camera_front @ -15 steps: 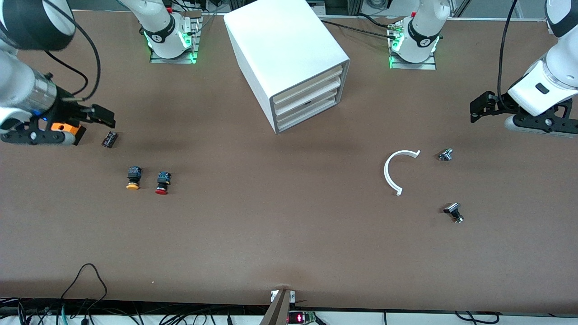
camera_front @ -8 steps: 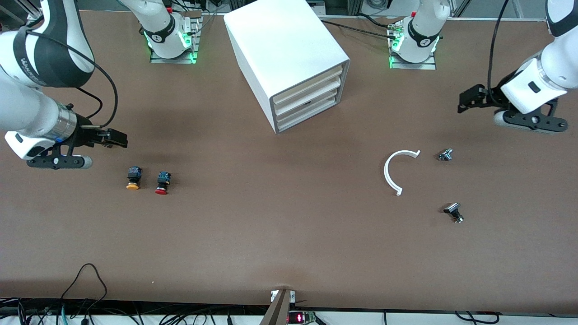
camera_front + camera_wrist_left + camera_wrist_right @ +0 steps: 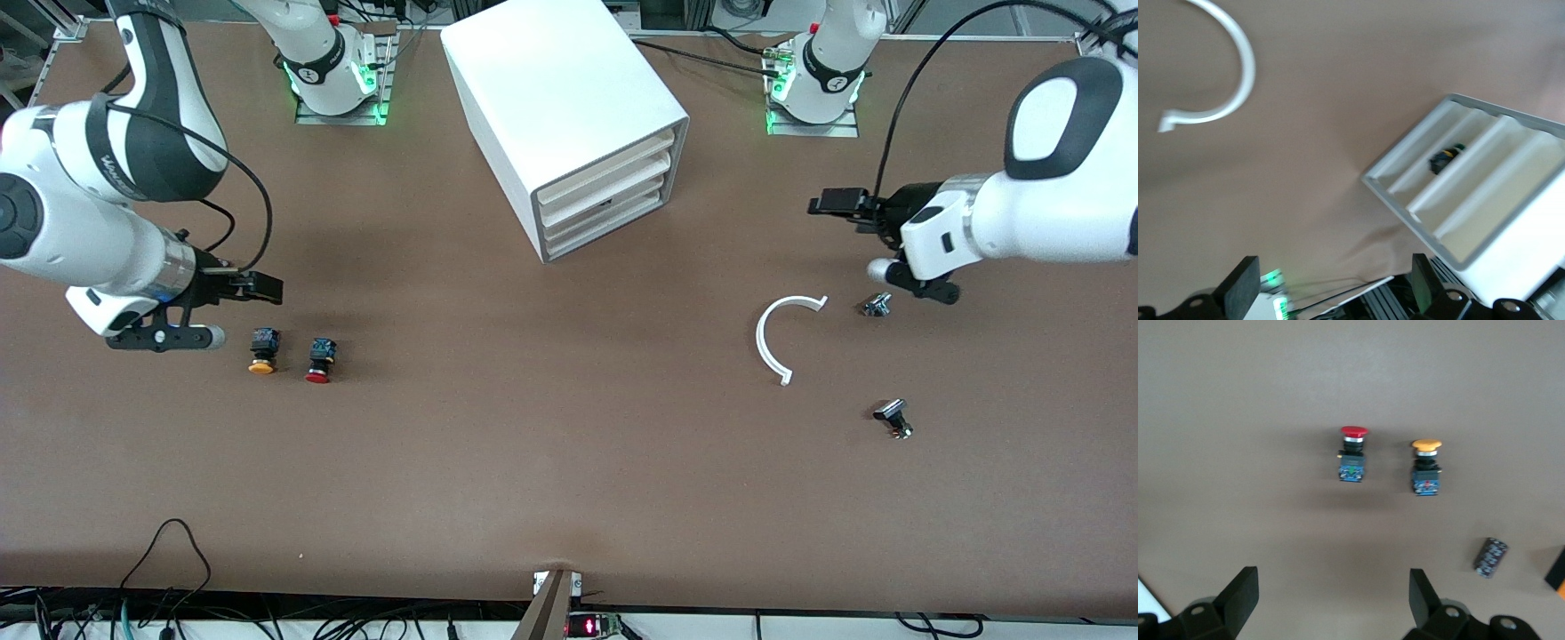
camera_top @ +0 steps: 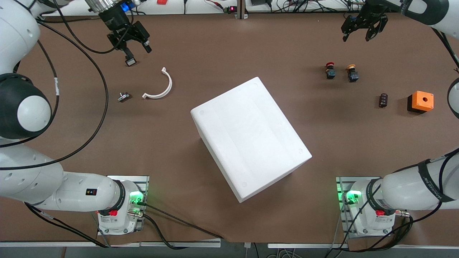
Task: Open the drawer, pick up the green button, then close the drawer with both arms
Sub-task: 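Reach the left gripper to the lower drawer handle of the white cabinet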
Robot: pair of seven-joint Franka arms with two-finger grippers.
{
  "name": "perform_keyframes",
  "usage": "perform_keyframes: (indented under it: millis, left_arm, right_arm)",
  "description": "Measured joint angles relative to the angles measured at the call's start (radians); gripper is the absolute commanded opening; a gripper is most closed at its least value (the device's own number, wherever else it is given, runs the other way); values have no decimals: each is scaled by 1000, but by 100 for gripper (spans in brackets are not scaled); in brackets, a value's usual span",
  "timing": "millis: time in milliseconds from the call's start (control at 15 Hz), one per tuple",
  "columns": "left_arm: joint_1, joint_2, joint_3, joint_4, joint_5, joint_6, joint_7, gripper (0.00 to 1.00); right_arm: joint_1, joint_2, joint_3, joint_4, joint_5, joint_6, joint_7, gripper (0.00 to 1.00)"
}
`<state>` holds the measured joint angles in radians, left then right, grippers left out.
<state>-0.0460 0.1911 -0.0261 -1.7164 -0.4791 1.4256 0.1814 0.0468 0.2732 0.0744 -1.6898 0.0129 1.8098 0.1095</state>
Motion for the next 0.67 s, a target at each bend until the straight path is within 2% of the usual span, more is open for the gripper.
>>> perform_keyframes:
  millis: [267, 467, 667]
  left_arm:
    - [2, 75, 1, -60, -170, 57, 211, 99]
    - [-13, 93, -8, -170, -290, 160, 366, 99]
    - [-32, 125, -36, -266, -405, 186, 482, 100]
  right_arm:
    - [25, 55, 1, 0, 21, 27, 4, 100]
    - [52, 86, 2, 0, 22, 59, 18, 100]
    - [79, 106, 2, 0, 30, 72, 46, 100]
